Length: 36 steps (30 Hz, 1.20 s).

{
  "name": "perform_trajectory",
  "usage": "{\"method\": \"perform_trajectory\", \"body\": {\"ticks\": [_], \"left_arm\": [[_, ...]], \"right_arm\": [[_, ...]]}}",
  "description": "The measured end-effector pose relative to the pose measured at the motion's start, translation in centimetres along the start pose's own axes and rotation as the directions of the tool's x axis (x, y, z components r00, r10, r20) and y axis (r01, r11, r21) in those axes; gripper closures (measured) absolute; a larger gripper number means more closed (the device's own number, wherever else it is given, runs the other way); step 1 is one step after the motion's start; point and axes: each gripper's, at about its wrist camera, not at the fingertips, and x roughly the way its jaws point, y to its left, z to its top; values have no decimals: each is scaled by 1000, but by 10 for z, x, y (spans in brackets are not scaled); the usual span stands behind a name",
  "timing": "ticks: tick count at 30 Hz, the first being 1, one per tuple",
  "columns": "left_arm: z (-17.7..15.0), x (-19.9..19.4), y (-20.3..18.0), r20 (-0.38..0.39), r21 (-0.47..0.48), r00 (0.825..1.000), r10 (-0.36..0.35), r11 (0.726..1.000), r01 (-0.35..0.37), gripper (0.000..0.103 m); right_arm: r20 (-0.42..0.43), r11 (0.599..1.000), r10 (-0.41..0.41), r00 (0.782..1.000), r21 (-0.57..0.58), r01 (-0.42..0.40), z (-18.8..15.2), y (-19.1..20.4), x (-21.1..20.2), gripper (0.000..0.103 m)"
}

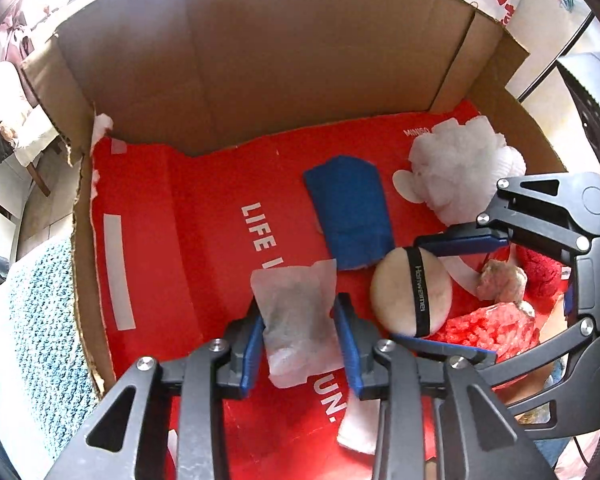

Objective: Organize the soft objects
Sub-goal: 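Open the left tool to drop the tissue while the right tool releases the powder puff, then withdraw both tools from the box toward the remaining items on the blanket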

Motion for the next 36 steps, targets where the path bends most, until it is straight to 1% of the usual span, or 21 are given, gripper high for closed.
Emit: {"method": "perform_trajectory", "body": {"ticks": [3,6,8,10,12,15,18,20,23,27,28,31,32,34,36], "left_arm": [[-2,-7,4,13,-3,1000,2,1000,-2,58],[-5,-14,5,29,-2,1000,13,1000,-13,53],[-8,-22,5,43,-9,999,6,1000,-6,50],[-12,-31,6,58,-15,998,4,1000,-3,46],[-17,-41,6,77,-22,997,13,1000,-11,39],[-25,-57,3,104,-29,994,17,999,-14,36],[-38,-78,0,138,-39,990,23,999,-18,31],[-49,-92,-3,164,-42,986,25,999,-19,26],[-65,-113,-8,205,-56,978,27,998,-16,20],[-88,-139,-16,258,-73,965,38,997,-20,12],[-95,-146,-19,273,-73,961,41,997,-22,11],[-115,-164,-27,316,-74,947,53,997,-31,7],[-123,-170,-30,331,-77,942,61,996,-38,6],[-137,-177,-38,359,-84,929,83,995,-57,4],[-155,-188,-45,400,-78,912,84,995,-58,1]], "right_arm": [[7,1000,-2,1000,6,2,1,-3,-3,43],[13,1000,-5,1000,11,5,1,-10,-5,43],[19,1000,-8,1000,20,8,-3,-12,-9,43],[35,1000,-6,999,31,5,-3,-13,-19,43],[54,999,-9,999,41,7,-7,-14,-28,43],[79,998,-22,997,61,17,-14,-14,-45,43],[115,996,-30,993,84,20,-26,-15,-66,35],[145,995,-41,989,98,26,-36,-11,-82,35],[183,992,-51,982,124,28,-50,-2,-105,34],[230,986,-75,970,160,38,-77,4,-138,25],[241,985,-79,967,167,39,-80,1,-142,25],[276,980,-95,956,196,40,-101,6,-158,25],[286,978,-100,953,204,41,-109,9,-161,24],[304,974,-120,945,220,53,-124,14,-169,20],[323,970,-140,936,234,65,-141,19,-180,18]]}}
